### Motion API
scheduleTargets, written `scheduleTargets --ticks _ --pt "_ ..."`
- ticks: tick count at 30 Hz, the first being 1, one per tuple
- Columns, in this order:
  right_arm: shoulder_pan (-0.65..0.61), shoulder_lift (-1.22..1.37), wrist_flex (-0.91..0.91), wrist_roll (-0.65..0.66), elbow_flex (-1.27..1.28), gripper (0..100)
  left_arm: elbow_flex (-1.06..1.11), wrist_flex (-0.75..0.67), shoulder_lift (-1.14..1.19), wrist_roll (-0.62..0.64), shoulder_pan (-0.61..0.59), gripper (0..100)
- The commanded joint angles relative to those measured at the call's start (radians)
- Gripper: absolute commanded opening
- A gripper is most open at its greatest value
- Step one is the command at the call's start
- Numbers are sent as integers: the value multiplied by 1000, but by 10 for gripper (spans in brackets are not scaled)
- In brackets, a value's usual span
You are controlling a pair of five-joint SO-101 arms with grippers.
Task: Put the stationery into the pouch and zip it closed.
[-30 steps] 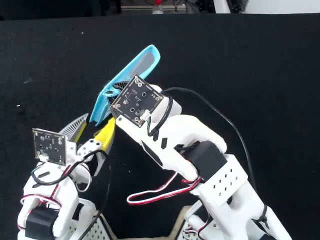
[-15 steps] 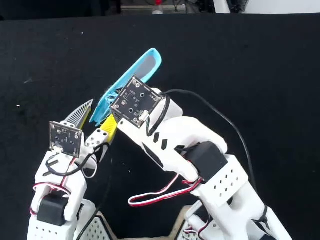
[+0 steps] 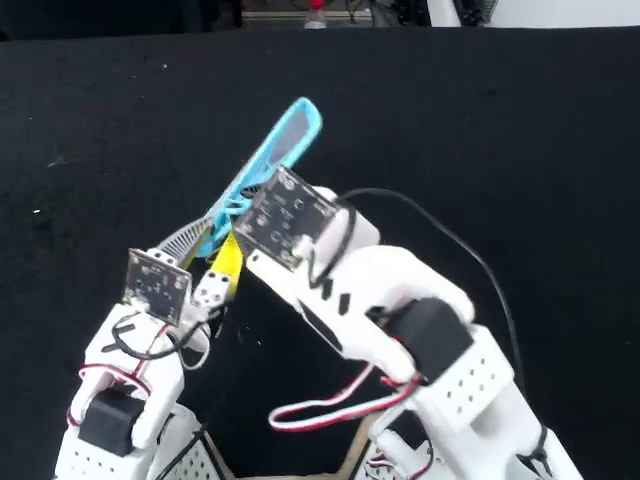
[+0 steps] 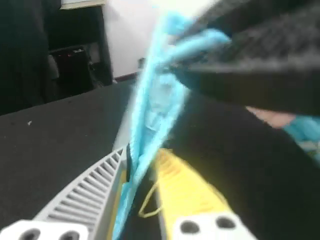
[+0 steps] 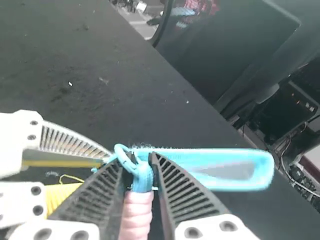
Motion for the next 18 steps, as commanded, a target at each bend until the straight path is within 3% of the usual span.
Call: scheduleTargets --ticks 1,6,14,18 --pt "-8 -128 18 -2 22 11 -67 91 3 -63 50 30" --pt "78 -259 32 0 120 11 -108 164 2 -68 47 30" --pt "175 -461 -100 -11 335 11 -219 427 2 -68 47 30" --pt "181 -552 -150 -58 426 11 -231 486 2 -71 45 30"
